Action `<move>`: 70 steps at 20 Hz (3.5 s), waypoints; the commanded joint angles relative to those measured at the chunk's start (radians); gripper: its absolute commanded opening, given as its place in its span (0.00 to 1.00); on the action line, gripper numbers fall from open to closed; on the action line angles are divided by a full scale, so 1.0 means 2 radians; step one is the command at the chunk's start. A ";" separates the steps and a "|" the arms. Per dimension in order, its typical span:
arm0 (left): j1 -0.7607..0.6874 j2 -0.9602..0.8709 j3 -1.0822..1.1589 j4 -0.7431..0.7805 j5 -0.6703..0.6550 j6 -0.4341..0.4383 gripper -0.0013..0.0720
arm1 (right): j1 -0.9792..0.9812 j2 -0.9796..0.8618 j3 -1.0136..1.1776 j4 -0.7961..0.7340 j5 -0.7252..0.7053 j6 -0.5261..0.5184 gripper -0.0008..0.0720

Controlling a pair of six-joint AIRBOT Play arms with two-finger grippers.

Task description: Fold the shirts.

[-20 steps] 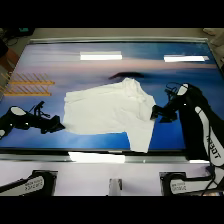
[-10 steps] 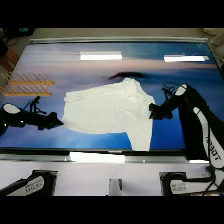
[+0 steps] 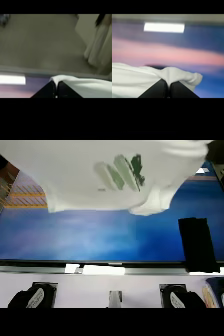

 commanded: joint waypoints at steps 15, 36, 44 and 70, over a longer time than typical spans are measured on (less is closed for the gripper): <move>0.001 0.025 0.089 0.123 -0.183 -0.023 0.06 | 0.000 0.061 0.061 -0.054 0.147 0.029 0.05; 0.002 -0.258 -0.274 0.091 -0.125 -0.068 0.68 | -0.007 -0.350 -0.046 0.194 0.068 0.140 0.73; 0.064 -0.219 -0.394 0.180 -0.324 -0.053 0.91 | -0.136 -0.293 -0.085 0.090 0.305 0.075 0.74; 0.015 -0.192 -0.558 0.040 -0.149 -0.018 0.06 | -0.138 -0.184 -0.368 0.078 0.196 0.025 0.66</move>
